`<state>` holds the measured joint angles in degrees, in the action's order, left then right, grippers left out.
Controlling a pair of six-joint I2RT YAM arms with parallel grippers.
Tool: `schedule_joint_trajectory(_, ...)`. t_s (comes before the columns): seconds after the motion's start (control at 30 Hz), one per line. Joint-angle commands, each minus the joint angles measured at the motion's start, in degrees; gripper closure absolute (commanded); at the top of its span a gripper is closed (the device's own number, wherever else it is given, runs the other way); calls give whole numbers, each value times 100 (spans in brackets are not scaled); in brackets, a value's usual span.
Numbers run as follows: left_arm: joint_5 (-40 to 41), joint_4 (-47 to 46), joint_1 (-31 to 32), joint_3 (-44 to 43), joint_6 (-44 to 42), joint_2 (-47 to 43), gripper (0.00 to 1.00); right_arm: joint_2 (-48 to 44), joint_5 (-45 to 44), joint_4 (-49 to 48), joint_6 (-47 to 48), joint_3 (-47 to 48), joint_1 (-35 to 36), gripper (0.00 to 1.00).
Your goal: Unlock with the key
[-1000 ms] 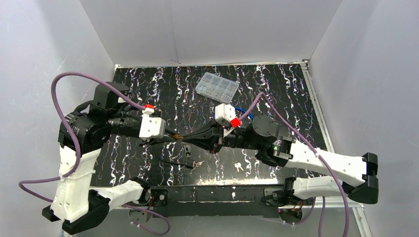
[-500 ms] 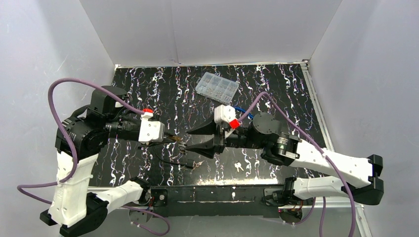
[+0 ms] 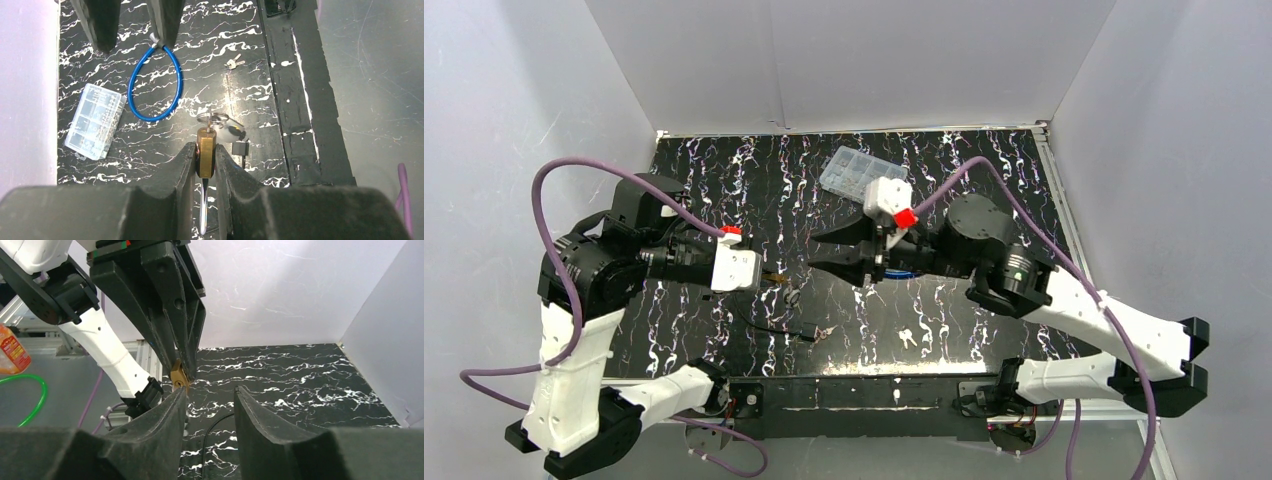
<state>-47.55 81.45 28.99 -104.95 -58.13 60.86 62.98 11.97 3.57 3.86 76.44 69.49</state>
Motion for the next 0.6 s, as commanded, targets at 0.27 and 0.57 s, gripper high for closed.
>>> schedule_joint_trajectory(0.27, 276, -91, 64, 105, -302, -197, 100, 611, 632, 369, -218, 504, -15, 52)
schedule_joint_trajectory(0.57, 452, -237, 80, 334, -490, -314, 100, 847, 340, 441, -300, 626, 80, 59)
